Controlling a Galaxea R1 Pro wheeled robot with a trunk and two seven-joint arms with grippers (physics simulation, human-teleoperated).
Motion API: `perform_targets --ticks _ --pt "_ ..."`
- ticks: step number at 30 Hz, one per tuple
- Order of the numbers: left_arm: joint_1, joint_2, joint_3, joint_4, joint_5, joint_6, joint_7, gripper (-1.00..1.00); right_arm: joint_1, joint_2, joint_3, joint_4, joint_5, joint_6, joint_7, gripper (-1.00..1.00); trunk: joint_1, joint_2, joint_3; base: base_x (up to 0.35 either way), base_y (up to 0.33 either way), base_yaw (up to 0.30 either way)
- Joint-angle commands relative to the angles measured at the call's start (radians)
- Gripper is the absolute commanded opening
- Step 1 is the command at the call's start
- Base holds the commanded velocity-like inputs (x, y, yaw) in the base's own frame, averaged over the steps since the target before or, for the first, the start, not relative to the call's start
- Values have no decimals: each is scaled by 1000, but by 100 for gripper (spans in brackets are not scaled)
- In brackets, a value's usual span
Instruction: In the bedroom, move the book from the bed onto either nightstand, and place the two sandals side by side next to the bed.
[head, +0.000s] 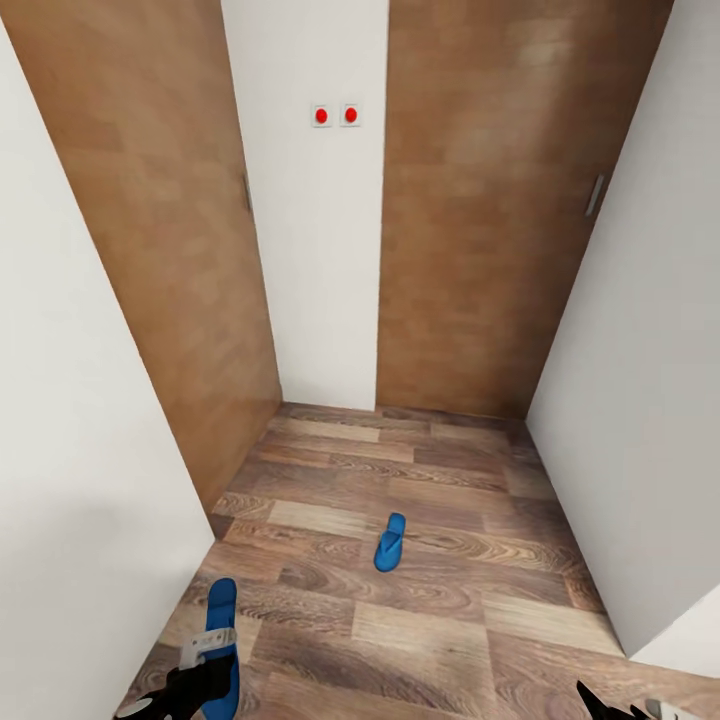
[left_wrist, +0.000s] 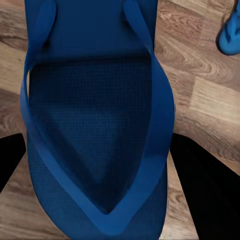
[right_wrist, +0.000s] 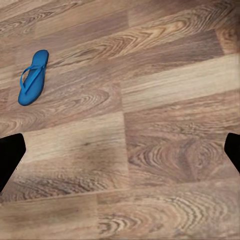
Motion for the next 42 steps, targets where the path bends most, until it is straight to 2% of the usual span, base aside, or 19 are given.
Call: perform_targets --ticks 1,19,42 --pt "0 0 3 -1 9 8 -5 -100 -1 0 -4 2 -3 0 8 100 0 0 -1 153 209 -43" --pt "0 0 2 -1 9 8 -5 -100 -1 0 -4 2 -3 0 8 100 0 0 -1 148 113 -6" --pt "0 0 2 -1 9 8 -5 -100 -1 0 -3 3 -3 0 8 100 0 0 -1 91 49 0"
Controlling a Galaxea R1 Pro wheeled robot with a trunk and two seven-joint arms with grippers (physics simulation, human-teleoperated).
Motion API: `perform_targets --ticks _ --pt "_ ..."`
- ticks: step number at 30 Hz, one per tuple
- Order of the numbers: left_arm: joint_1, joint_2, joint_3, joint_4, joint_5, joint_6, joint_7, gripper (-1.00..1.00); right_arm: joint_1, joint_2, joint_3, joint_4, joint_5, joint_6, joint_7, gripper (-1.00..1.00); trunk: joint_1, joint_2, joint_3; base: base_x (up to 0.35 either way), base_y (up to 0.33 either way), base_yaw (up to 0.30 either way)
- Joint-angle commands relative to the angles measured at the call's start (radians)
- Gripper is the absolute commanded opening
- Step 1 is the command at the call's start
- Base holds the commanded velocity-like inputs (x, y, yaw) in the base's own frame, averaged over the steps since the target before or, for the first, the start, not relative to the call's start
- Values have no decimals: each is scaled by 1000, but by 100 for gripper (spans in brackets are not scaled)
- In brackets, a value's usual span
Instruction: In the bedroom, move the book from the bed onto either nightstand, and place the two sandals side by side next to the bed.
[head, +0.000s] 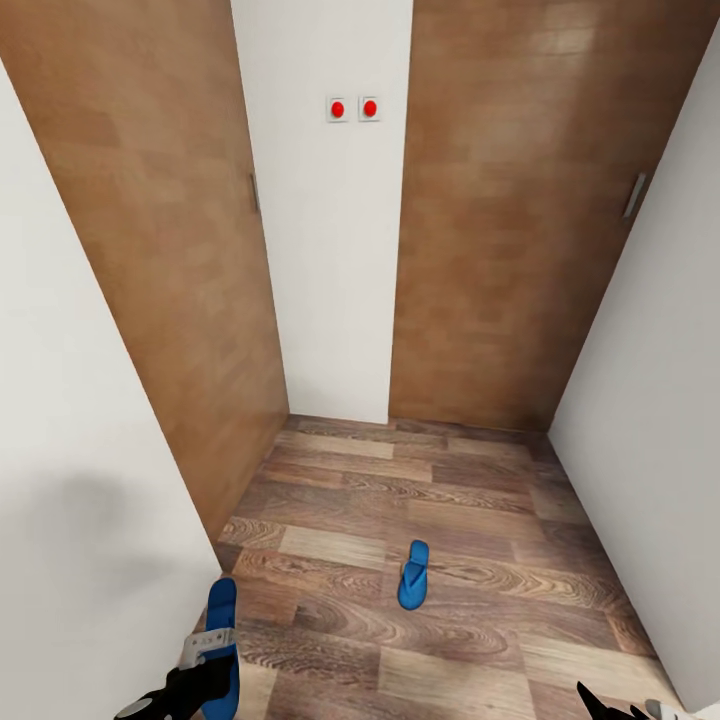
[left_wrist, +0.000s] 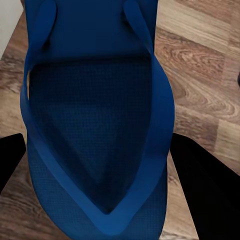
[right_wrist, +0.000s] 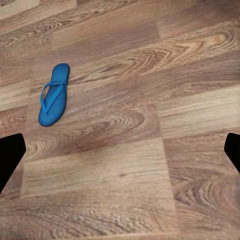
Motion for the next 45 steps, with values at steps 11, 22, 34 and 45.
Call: perform_targets --ticks 11,22,34,45 --pt "0 0 3 -1 9 8 -5 -100 -1 0 -4 2 -3 0 8 100 0 0 -1 223 127 0" --pt "0 0 3 -1 10 8 -5 -100 -1 0 -4 2 -3 0 9 100 0 0 -1 32 11 -63" --pt "0 0 3 -1 9 8 -5 -100 -1 0 -4 2 -3 0 9 100 0 0 -1 0 0 -201" --pt "0 0 3 -1 10 8 -5 -100 -1 0 -4 0 -3 0 9 100 0 0 -1 0 0 -7"
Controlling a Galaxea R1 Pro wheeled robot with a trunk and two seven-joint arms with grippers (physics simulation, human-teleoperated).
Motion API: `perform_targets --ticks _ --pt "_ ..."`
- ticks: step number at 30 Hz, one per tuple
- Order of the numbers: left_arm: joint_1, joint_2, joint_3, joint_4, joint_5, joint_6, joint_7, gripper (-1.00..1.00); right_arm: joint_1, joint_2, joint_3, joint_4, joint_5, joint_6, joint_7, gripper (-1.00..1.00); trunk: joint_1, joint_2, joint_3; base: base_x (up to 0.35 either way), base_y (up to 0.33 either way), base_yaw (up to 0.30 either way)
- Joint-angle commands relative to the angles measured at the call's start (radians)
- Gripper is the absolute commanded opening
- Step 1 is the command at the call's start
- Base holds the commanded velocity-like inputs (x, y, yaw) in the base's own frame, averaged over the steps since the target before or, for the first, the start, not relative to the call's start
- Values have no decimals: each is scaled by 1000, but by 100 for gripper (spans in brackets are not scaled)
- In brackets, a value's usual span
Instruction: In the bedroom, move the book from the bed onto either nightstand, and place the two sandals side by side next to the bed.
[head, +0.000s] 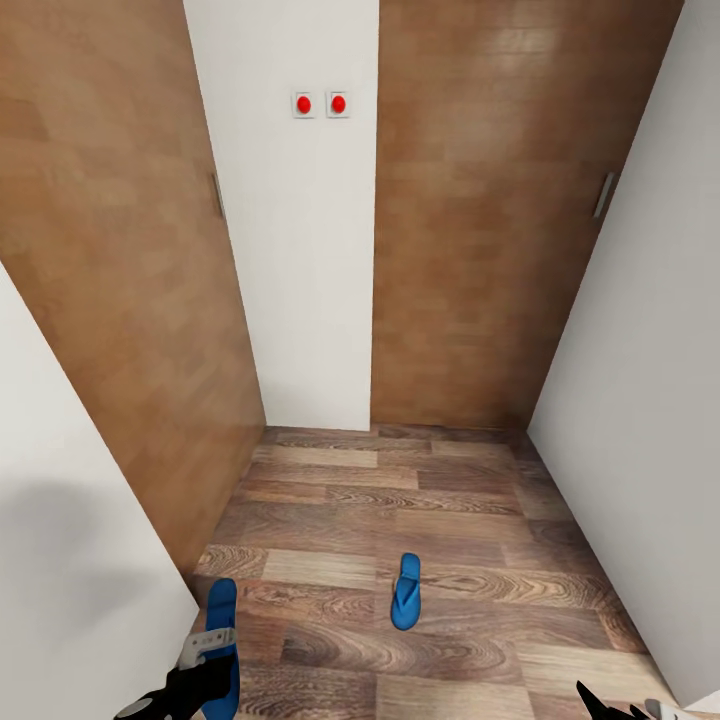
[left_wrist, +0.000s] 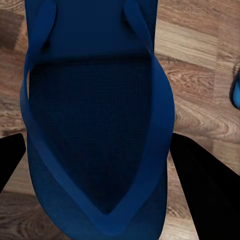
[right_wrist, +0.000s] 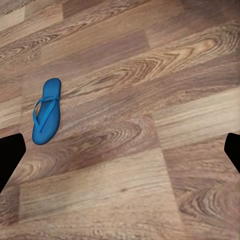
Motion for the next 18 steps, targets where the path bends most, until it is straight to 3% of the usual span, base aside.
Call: perform_targets --ticks 1,10,18 --pt "0 0 4 -1 9 8 -5 -100 -1 0 -4 3 -3 0 7 100 0 0 -1 5 0 0" --pt "0 0 3 -1 8 7 -5 -100 -1 0 -4 3 -3 0 7 100 0 0 -1 189 14 0" --pt "0 0 3 -1 8 7 -5 -100 -1 0 -4 3 -3 0 7 100 0 0 -1 38 4 0"
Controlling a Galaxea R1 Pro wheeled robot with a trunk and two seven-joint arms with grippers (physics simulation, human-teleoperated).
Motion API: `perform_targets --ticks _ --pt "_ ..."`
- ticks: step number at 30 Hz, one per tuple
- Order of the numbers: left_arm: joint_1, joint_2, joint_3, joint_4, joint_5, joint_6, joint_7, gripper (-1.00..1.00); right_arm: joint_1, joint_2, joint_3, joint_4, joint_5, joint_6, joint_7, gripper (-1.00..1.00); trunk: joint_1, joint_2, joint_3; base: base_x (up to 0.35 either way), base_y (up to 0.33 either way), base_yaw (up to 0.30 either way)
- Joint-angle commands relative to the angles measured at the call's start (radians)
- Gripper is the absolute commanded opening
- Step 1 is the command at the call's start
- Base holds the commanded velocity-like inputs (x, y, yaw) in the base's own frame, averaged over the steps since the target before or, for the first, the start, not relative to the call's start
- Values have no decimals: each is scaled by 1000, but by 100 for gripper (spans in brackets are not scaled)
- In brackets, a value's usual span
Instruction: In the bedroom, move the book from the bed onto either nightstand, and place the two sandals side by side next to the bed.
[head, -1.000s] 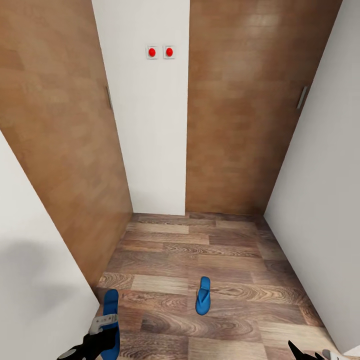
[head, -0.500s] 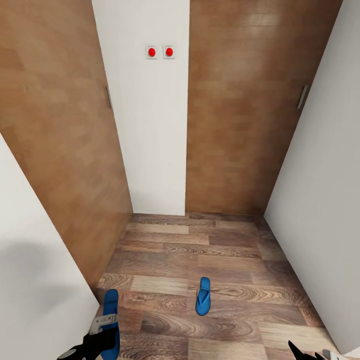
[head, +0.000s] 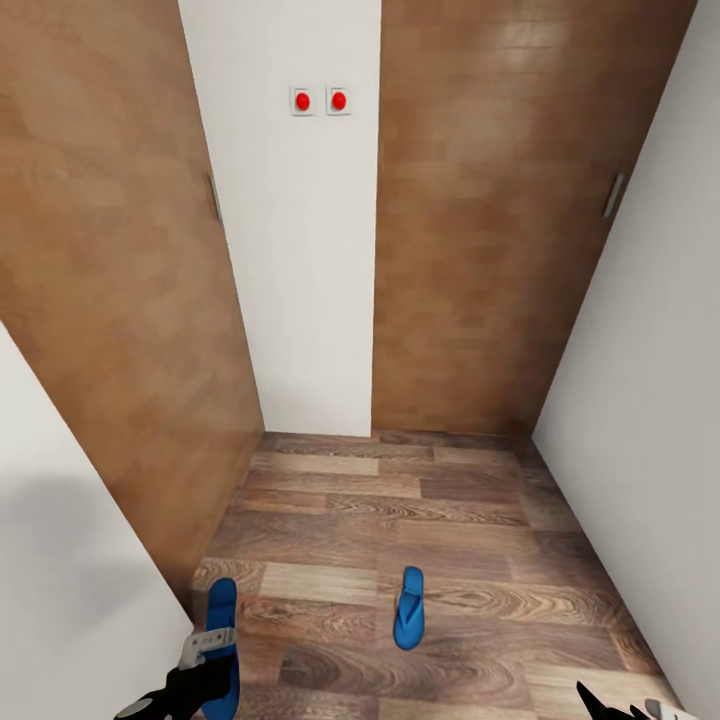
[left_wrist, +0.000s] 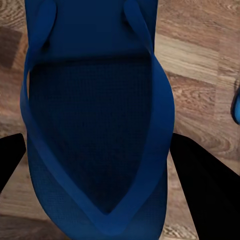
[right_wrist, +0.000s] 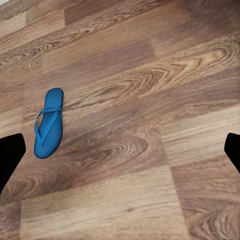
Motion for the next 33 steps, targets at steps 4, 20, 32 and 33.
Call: perform_targets --ticks 4,20,32,33 --pt "0 0 3 -1 9 8 -5 -100 -1 0 -4 2 -3 0 7 100 0 0 -1 197 108 0" --pt "0 0 3 -1 9 8 -5 -100 -1 0 -4 1 -3 0 7 100 0 0 -1 36 15 0" --pt "0 0 3 -1 9 8 -5 -100 -1 0 -4 2 -3 0 7 100 0 0 -1 67 51 0" --pt "0 0 3 -1 9 8 -5 -100 -1 0 -4 2 -3 0 7 100 0 0 -1 17 12 0"
